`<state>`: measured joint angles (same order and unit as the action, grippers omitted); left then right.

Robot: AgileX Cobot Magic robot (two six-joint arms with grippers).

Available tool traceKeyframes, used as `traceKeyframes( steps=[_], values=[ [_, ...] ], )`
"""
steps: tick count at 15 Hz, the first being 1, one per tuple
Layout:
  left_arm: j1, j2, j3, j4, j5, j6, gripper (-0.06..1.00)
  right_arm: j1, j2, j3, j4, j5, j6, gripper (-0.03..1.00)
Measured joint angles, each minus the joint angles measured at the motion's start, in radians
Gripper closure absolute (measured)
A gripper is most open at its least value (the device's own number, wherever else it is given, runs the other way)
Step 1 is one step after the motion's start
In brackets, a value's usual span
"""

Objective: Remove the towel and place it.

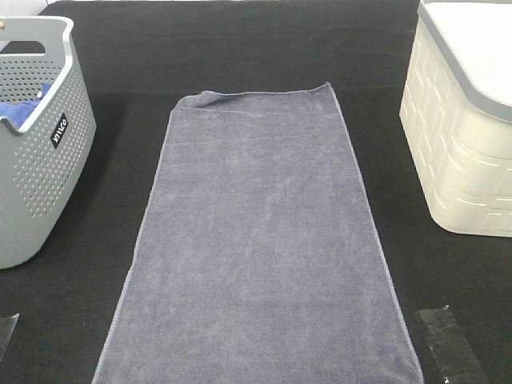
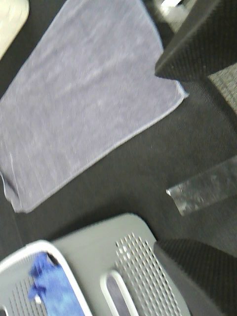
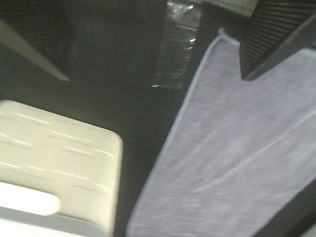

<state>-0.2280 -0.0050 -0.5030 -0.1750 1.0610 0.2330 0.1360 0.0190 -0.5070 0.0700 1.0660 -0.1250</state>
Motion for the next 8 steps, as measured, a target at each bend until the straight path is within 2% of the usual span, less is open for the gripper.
traceKeyframes(
  steps=[2, 4, 6, 8],
  values=[
    [0.119, 0.0, 0.0, 0.0, 0.0, 0.0, 0.13, -0.093, 0.0, 0.0, 0.0, 0.0, 0.0, 0.14],
    [0.212, 0.0, 0.0, 0.0, 0.0, 0.0, 0.13, -0.107, -0.016, 0.001, 0.003, -0.001, 0.0, 0.14],
    [0.246, 0.0, 0.0, 0.0, 0.0, 0.0, 0.13, -0.107, -0.023, 0.001, 0.005, 0.0, 0.0, 0.14],
    [0.246, 0.0, 0.0, 0.0, 0.0, 0.0, 0.13, -0.107, -0.023, 0.002, 0.006, 0.0, 0.0, 0.14]
  ],
)
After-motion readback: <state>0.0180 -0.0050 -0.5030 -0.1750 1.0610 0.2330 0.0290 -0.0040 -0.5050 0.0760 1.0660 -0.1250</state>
